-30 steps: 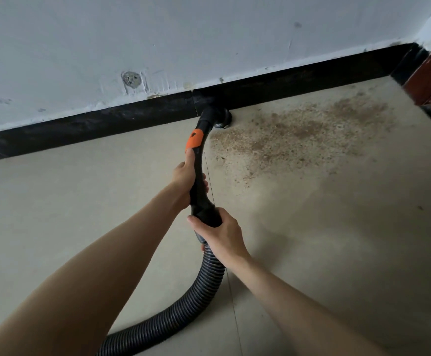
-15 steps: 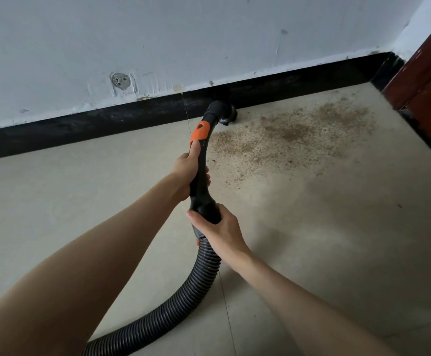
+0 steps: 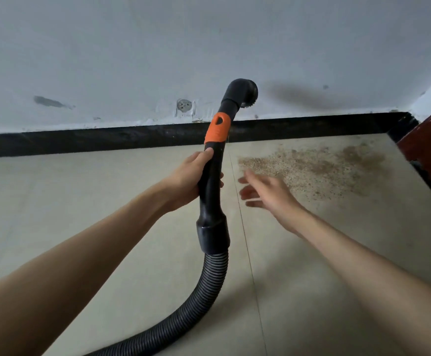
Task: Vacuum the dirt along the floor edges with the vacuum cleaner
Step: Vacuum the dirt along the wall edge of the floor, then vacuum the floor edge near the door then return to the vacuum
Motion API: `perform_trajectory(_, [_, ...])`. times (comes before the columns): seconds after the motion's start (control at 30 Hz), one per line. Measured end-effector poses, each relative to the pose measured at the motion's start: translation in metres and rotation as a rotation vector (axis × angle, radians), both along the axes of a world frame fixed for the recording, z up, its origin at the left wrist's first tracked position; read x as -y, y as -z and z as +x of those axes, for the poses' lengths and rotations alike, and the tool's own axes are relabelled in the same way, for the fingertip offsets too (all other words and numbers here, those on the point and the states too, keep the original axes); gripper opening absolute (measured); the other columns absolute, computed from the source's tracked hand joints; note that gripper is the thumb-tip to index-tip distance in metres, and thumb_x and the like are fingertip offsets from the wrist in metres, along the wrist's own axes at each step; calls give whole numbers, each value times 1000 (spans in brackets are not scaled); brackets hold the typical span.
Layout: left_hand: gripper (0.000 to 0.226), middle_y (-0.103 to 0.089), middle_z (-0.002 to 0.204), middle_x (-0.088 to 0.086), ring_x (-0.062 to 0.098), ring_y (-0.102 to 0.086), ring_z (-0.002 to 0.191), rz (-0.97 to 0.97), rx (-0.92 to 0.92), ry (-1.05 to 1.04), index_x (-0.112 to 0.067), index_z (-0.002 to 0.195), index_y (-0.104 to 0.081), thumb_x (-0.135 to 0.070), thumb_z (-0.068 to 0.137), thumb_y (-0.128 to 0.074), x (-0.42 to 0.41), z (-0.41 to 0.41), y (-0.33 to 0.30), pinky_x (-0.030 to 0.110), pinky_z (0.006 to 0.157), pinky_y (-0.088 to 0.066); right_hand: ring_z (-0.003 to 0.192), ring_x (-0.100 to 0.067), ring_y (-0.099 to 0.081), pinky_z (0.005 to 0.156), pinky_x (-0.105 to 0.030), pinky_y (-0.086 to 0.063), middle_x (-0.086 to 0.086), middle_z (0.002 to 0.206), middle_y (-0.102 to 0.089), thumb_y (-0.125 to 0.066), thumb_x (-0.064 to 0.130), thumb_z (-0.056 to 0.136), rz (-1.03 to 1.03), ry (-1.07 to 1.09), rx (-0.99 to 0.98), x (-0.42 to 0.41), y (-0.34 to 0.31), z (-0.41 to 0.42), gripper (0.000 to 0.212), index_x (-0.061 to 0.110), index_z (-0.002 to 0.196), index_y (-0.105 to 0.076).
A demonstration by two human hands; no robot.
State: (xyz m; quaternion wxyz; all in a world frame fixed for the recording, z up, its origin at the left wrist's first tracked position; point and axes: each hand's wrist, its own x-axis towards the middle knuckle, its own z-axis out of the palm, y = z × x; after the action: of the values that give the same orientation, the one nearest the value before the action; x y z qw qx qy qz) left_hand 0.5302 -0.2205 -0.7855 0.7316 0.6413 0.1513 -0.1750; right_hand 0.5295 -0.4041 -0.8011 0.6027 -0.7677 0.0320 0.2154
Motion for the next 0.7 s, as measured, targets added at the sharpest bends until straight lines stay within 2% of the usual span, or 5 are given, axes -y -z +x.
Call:
perform_trajectory(0.13, [26, -62, 90, 12, 19, -68, 74, 23, 19, 69, -13, 112, -50, -35, 101, -41, -16, -28, -37, 30, 67, -54, 73, -9, -58, 69, -25, -47, 2, 81, -64, -52, 55, 93, -59, 79, 94, -54, -65, 21, 42, 17, 86, -67])
perform_trajectory(0.23, [30, -63, 91, 10, 22, -69, 78, 21, -5, 33, -9, 116, -50, -33, 101, -41, -34, -52, -94, 30, 70, -56, 62, -9, -47, 63, -27, -38, 2, 68, -52, -58, 53, 90, -117, 24, 103, -95, -121, 11, 43, 12, 74, -61])
perform_trajectory(0.37, [34, -65, 106, 17, 31, -64, 105, 91, -39, -1, -5, 121, -53, -30, 101, -43, -68, -78, -184, 40, 93, -52, 62, -7, -52, 54, -20, -35, 6, 65, -55, -55, 54, 90, -173, -101, 42, -140, -199, -9, 44, 15, 73, -64])
perform_trajectory(0.5, [32, -67, 113, 12, 22, -66, 103, 136, -43, -33, -10, 121, -59, -30, 101, -42, -119, -106, -275, 32, 92, -53, 58, -9, -50, 50, -17, -33, 5, 63, -53, -55, 50, 92, -202, -178, 96, -191, -287, -31, 40, 18, 67, -57])
perform_trajectory(0.7, [44, -57, 128, 5, 16, -57, 106, 560, -61, -368, -18, 140, -42, -33, 98, -46, -242, -194, -409, 29, 88, -46, 54, -7, -47, 46, -11, -34, 6, 62, -52, -57, 42, 95, -96, -328, 175, -286, -442, -66, 35, 15, 72, -54])
